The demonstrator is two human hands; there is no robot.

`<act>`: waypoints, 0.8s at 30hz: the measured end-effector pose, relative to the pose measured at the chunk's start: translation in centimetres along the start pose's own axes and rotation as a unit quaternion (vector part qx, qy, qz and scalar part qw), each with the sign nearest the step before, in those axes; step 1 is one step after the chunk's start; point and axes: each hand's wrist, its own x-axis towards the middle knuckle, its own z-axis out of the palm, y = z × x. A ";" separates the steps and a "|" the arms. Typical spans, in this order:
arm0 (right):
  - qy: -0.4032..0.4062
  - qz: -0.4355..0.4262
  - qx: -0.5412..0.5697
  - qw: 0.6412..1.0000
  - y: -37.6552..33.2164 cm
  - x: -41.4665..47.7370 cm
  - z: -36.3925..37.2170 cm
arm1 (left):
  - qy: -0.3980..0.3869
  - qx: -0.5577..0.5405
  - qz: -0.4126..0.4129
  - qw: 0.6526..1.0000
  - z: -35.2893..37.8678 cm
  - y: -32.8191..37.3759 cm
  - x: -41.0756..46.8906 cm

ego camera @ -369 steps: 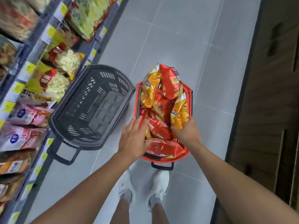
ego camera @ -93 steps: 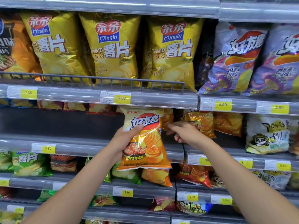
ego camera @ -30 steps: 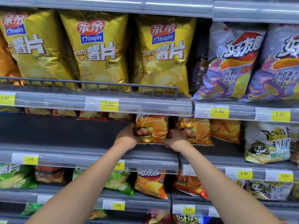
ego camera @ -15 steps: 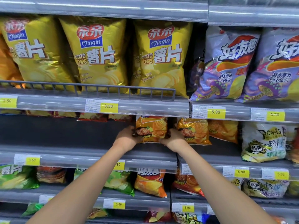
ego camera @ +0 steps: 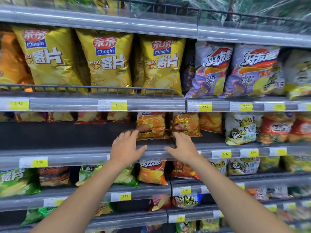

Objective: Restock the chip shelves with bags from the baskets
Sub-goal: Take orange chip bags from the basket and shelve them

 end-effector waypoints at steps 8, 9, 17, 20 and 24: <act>0.069 0.039 -0.115 0.990 4.7 -12.2 0.6 | 0.011 0.058 0.140 0.988 2.6 2.6 -7.7; 0.058 0.051 -0.126 0.989 5.6 -14.0 0.6 | 0.006 0.062 0.154 0.986 3.2 3.5 -8.5; 0.049 0.189 -0.149 0.969 14.7 -28.6 -1.5 | -0.040 0.017 0.263 0.964 8.1 12.9 -14.7; 0.066 0.247 -0.160 0.954 18.4 -34.5 -2.9 | -0.076 0.004 0.309 0.948 10.0 17.9 -17.6; 0.081 0.324 -0.169 0.927 23.3 -42.4 -5.2 | -0.112 -0.029 0.363 0.925 12.8 25.4 -22.2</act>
